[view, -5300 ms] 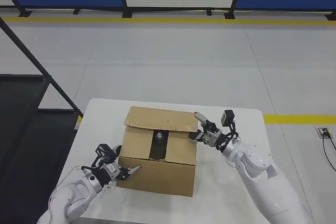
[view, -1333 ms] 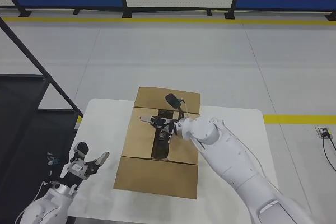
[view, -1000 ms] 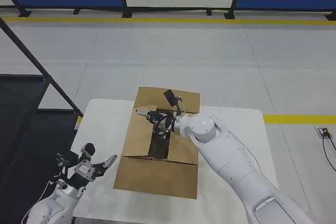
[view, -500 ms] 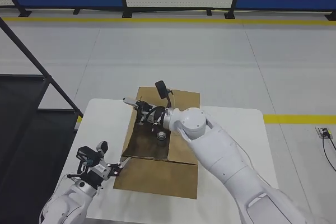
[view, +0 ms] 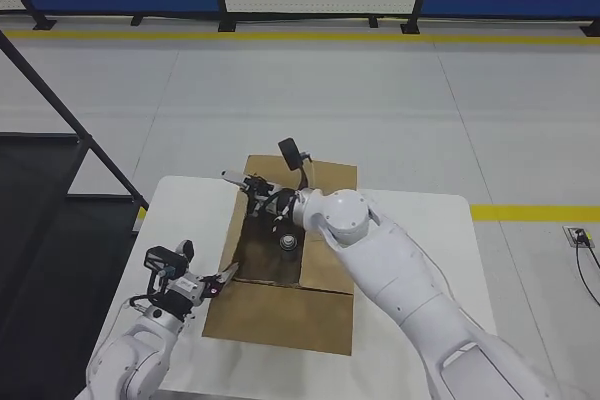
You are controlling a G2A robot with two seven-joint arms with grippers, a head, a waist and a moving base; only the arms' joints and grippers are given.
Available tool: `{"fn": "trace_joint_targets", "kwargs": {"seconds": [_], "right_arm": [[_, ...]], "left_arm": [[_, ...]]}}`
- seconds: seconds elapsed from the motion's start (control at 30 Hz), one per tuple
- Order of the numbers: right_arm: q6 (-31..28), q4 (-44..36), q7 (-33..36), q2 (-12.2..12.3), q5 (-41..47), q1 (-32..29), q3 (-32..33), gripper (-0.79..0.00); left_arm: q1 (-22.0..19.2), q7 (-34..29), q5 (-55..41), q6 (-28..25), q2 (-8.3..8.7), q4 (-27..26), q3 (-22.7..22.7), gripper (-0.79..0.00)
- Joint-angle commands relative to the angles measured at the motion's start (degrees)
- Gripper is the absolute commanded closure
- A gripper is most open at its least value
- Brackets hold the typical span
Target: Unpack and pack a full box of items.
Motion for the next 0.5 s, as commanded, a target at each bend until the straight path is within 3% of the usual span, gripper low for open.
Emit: {"fn": "trace_joint_targets", "kwargs": {"seconds": [0.0,0.47], "right_arm": [[0.1,-0.5,0.1,0.2,-0.5,-0.3,0.5,-0.785],[1.5,-5.9,-0.1,2.6,-9.6,-2.6,3.4,-0.785]], "left_arm": [[-0.3,0.0,-0.1,0.0,-0.09,0.0,0.3,-0.785],[0.6,1.6,-3.5,3.2,-0.75,-0.8,-0.3,-0.785]]}}
